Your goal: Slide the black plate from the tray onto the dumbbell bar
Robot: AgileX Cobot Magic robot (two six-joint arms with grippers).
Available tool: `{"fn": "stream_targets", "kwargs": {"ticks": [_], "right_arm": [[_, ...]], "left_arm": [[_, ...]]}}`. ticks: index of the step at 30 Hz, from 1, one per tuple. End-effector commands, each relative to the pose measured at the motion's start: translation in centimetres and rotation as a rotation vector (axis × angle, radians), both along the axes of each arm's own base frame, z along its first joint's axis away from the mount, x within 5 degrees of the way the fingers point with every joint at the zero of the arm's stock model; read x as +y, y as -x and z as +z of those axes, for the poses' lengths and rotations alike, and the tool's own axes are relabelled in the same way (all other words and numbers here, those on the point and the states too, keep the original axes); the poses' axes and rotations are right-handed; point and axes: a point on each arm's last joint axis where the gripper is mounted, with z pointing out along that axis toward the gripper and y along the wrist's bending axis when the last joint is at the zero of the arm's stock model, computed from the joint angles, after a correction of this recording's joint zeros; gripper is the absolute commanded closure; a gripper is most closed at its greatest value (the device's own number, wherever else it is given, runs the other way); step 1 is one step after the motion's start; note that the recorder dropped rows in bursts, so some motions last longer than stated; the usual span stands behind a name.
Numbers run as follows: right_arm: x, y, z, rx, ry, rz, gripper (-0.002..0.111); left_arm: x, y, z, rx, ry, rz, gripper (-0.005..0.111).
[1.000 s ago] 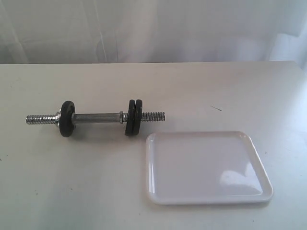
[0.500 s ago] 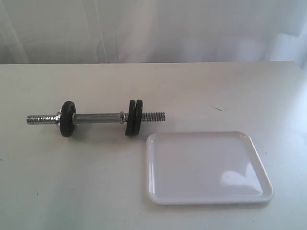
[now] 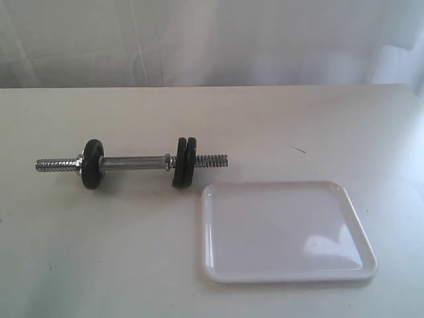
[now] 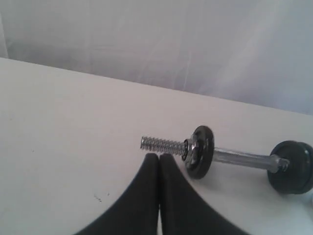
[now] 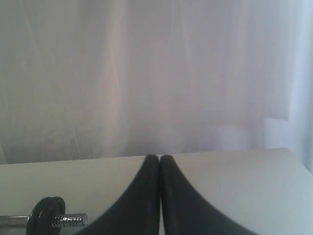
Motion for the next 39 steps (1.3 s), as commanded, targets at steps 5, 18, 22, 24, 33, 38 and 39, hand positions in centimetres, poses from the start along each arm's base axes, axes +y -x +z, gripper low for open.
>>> {"fn": "stream_targets", "kwargs": {"ticks": [5,18,22,24,33,38,39], "right_arm": [[-0.1,-2.1,-6.3,0.084,0.002,-0.035,0.108],[0.0,-2.4,-9.1,0.201,0.018,-0.020,0.108],[0.1,-2.3,-9.4,0.237,0.009,-0.012,0.108],[0.1,-2.3,-9.4,0.237,0.013,-0.013,0.108],[0.1,-2.3,-9.4,0.224,0.124,-0.015,0.108],[0.1,-2.3,-9.4,0.225,0.120,-0.014,0.108],[0.1,-2.3,-9.5,0.230,0.121,-0.013,0.108]], "left_arm": [[-0.2,-0.1,-2.5,0.089,-0.164,-0.039,0.107],[-0.3,0.0,-3.0,0.153,-0.144,-0.059,0.107],[-0.4,0.1,-3.4,0.193,-0.135,-0.073,0.107],[-0.4,0.2,-3.6,0.217,-0.175,-0.081,0.107],[-0.4,0.2,-3.7,0.230,-0.184,-0.083,0.107],[-0.4,0.3,-3.8,0.242,-0.184,-0.088,0.107],[-0.5,0.3,-3.9,0.252,-0.187,-0.092,0.107]]}}
